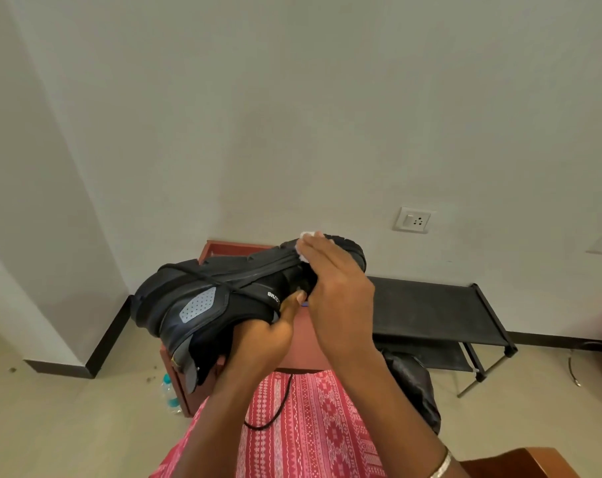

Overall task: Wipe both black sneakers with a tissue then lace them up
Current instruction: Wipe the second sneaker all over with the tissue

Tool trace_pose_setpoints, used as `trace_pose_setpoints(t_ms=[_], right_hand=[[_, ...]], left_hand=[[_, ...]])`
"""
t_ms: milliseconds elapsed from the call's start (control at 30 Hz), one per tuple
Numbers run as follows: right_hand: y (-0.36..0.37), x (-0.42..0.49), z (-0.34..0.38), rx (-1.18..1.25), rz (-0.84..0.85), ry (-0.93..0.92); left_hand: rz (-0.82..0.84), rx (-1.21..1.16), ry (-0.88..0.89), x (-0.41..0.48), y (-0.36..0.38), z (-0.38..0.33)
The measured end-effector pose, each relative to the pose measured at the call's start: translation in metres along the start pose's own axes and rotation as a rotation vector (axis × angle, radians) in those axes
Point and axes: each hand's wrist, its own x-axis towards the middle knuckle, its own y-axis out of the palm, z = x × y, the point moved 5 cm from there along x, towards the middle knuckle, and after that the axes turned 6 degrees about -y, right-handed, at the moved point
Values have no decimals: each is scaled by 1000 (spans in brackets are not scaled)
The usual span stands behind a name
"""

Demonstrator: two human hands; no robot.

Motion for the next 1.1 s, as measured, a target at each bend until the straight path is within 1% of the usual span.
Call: trace_pose_setpoints(t_ms=[67,167,233,300,367,400,433,533,600,633,700,800,900,933,1000,1033,1100], right_hand=[[-2,-3,-23,-29,-31,55],[-3,-8,-60,4,-57,292],[-4,-10,-70,9,-86,389],[-6,-5,-66,11,-124,420],[-8,2,-51,8,-161,396],[-8,5,-40,13,-168,354],[-8,8,-27,20,-160,291],[3,3,11,102,-40,82],[2,1,15,111,-29,-18],[1,1,8,86,-47,-34],[-2,2,-17,37,-107,17],[-1,0,-53,62,-121,232],[1,-3,-57,62,-147,335],[0,-3,-51,59,-169,349],[-1,0,-29,65,-194,318],[1,1,-14,79,-182,267],[3,0,11,126,-135,104]], left_hand=[[9,-72,-43,3,-2,2],[23,-171,-210,8,-4,14],[9,-175,-242,10,-6,17],[10,-179,-243,9,-6,17],[20,-176,-228,9,-4,15],[31,-158,-220,7,-3,11],[39,-135,-207,7,-2,10],[17,-79,-143,2,0,4],[-20,-58,-69,-1,-2,-1],[-39,-62,-61,-1,-3,0],[-41,-72,-84,1,-5,1],[-44,-93,-107,1,-5,1],[3,-99,-127,0,2,3],[-2,-77,-97,-2,3,-1],[-16,-32,8,-5,3,-9],[-20,-9,35,-5,3,-9],[-50,21,86,-5,2,-11]])
